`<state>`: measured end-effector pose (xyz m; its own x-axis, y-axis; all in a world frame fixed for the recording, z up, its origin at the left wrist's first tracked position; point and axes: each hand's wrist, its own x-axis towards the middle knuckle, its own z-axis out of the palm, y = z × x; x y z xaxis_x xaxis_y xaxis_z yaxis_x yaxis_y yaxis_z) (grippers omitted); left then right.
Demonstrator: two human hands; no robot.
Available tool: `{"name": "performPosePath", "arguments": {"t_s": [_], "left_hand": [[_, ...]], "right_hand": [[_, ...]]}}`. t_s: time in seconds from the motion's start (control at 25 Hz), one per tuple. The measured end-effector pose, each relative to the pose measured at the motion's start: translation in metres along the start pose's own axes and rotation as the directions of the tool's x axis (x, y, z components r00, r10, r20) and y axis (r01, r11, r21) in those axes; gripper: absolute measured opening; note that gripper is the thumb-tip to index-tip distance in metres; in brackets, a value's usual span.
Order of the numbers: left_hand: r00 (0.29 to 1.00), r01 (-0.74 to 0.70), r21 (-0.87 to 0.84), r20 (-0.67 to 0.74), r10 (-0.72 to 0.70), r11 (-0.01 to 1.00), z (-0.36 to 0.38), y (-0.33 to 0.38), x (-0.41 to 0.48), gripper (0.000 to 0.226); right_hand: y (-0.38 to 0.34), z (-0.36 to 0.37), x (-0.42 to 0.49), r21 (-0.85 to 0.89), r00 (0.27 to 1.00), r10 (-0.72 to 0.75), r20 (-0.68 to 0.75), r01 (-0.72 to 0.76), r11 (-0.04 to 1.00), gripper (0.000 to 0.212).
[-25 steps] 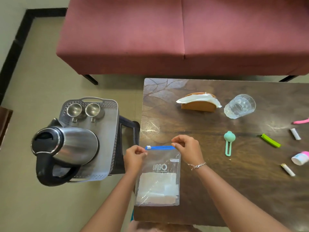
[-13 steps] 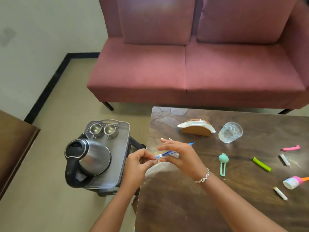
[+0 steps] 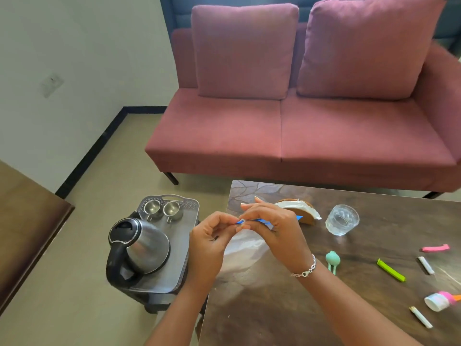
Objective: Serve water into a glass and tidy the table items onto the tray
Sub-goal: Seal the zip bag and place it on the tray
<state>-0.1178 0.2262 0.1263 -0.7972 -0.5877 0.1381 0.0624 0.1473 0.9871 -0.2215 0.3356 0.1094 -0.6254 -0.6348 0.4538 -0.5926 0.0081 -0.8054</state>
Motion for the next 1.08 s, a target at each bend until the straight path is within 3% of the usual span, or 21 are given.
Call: {"name": "performPosePath", "arguments": {"t_s": [0.2, 0.36, 0.48, 0.56, 0.68, 0.96, 1.08], "left_hand": [[0.997, -0.078, -0.041, -0.008, 0.078, 0.996, 0.008, 0.004, -0.004, 0.001], [0.993, -0.116, -0.057, -0.020, 0.115, 0.992, 0.013, 0.006, -0.007, 0.007], [0.991, -0.124, -0.050, -0.059, 0.121, 0.991, 0.014, 0.010, -0.005, 0.022], [0.988, -0.117, -0.077, -0.107, 0.109, 0.990, 0.011, 0.011, -0.002, 0.020], [0.983, -0.112, -0.113, -0.160, 0.093, 0.987, 0.003, 0.011, 0.004, 0.004], [0.981, -0.108, -0.169, -0.177, 0.077, 0.980, -0.009, 0.011, 0.016, 0.005], [0.990, -0.058, -0.236, -0.142, 0.025, 0.970, -0.002, 0.014, 0.018, 0.019]], "right_hand": [[-0.002, -0.010, -0.002, -0.073, 0.996, -0.083, 0.032, 0.085, 0.994, 0.023], [0.001, -0.012, -0.008, -0.183, 0.988, -0.155, 0.005, 0.153, 0.971, 0.042], [0.009, -0.018, -0.010, -0.262, 0.982, -0.187, -0.023, 0.174, 0.949, 0.045], [0.017, -0.027, -0.013, -0.306, 0.980, -0.196, -0.045, 0.173, 0.936, 0.044], [0.033, -0.045, -0.018, -0.341, 0.984, -0.169, -0.063, 0.138, 0.930, 0.036], [0.055, -0.083, -0.023, -0.402, 0.992, -0.104, -0.078, 0.064, 0.913, 0.035], [0.056, -0.090, -0.022, -0.226, 0.996, 0.024, -0.085, -0.043, 0.973, 0.020]]}}
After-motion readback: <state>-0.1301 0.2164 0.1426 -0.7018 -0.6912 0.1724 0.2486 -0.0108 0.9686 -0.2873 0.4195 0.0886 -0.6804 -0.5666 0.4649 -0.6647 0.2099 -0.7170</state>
